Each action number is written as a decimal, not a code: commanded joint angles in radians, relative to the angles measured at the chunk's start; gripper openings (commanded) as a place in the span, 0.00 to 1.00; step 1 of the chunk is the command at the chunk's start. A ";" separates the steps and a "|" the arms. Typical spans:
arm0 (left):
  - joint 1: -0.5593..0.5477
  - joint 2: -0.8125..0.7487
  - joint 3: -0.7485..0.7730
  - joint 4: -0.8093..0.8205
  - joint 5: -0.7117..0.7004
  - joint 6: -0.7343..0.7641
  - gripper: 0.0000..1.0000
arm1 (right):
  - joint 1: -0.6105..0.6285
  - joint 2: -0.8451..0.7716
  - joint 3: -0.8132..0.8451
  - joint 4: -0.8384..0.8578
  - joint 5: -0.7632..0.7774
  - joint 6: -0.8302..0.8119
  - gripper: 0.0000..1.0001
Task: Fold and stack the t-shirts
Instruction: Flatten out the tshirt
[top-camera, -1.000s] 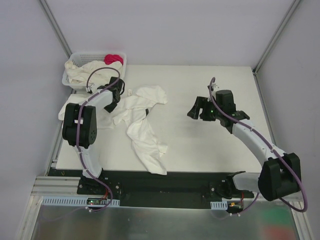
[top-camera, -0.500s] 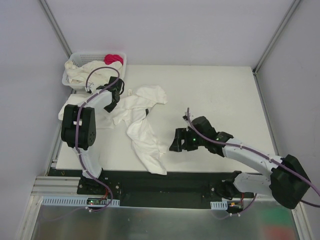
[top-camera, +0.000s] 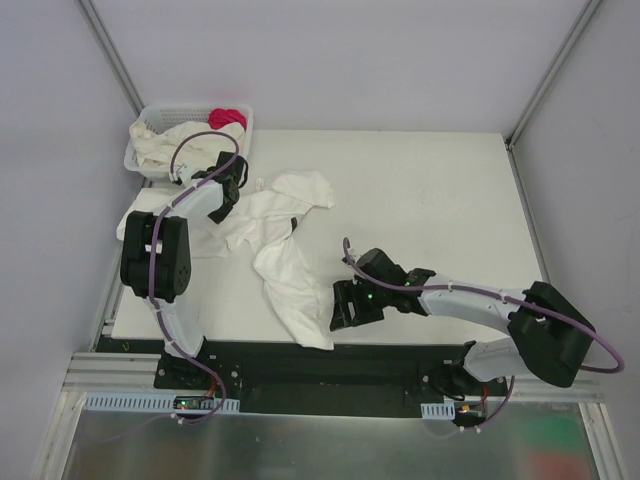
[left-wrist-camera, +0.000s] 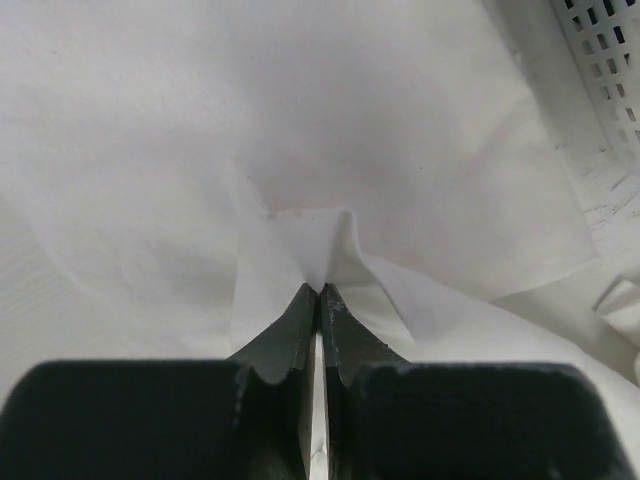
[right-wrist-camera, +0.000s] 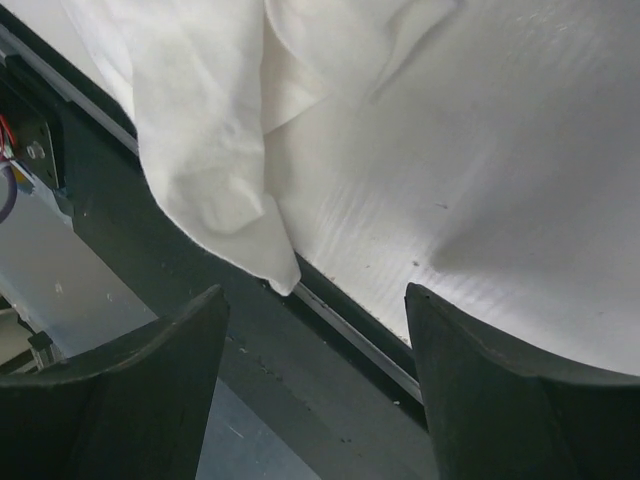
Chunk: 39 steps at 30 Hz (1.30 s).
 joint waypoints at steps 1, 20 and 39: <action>-0.013 -0.052 0.019 -0.008 -0.035 0.014 0.00 | 0.064 0.026 0.071 -0.040 -0.009 0.038 0.73; -0.018 -0.081 0.008 0.020 -0.023 0.035 0.00 | 0.256 0.217 0.234 -0.153 0.087 0.013 0.59; -0.019 -0.095 -0.001 0.034 -0.027 0.067 0.00 | 0.198 0.280 0.247 -0.112 0.058 -0.053 0.22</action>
